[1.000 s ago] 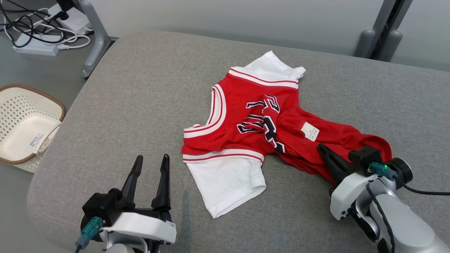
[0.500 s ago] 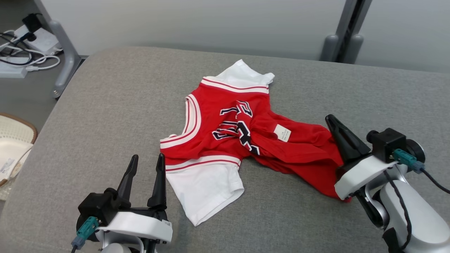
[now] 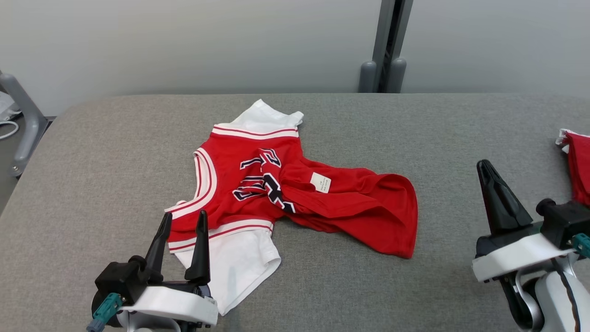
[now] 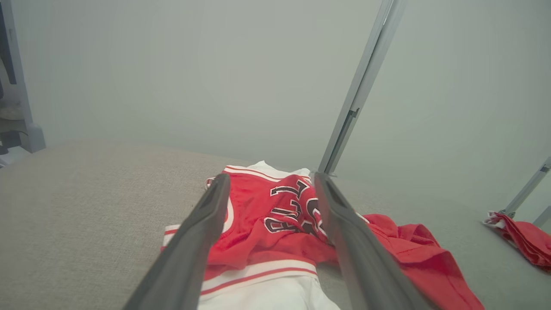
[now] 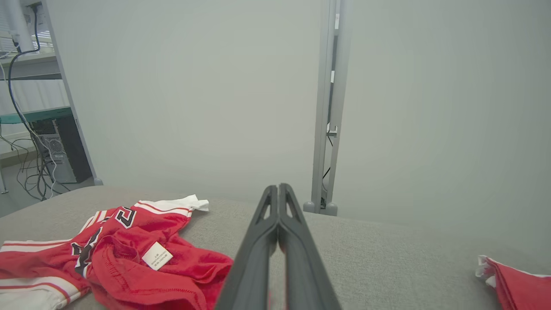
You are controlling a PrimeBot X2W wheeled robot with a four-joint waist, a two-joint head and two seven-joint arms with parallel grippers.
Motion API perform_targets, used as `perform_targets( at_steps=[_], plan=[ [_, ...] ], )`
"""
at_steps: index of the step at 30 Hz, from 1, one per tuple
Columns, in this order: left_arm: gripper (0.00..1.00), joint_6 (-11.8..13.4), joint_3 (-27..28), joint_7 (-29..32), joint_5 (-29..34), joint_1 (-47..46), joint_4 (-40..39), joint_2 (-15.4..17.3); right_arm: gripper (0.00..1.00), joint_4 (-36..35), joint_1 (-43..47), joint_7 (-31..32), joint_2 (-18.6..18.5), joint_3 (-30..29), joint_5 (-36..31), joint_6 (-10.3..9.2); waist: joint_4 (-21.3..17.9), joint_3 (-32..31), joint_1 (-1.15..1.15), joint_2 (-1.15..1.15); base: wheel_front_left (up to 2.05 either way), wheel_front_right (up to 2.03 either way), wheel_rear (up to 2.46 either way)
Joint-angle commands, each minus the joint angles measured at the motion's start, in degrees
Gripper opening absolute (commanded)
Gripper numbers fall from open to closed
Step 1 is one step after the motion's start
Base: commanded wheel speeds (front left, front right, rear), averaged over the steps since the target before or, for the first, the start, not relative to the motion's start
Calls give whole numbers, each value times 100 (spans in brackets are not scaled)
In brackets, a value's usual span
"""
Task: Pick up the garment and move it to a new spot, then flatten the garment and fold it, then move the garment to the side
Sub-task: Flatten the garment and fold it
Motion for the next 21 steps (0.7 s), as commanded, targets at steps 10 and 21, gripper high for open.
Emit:
perform_targets(
  at_steps=[10,21],
  plan=[
    [100,-54,-1,-22,-50,176,73,21,100,-69,635,-2,321,-199,-270,-2,-221,-105,0,0,0,0,0],
    [100,-66,-2,-22,24,180,92,21,100,-55,585,-2,394,-204,-314,-2,-196,-113,0,0,0,0,0]
  ],
)
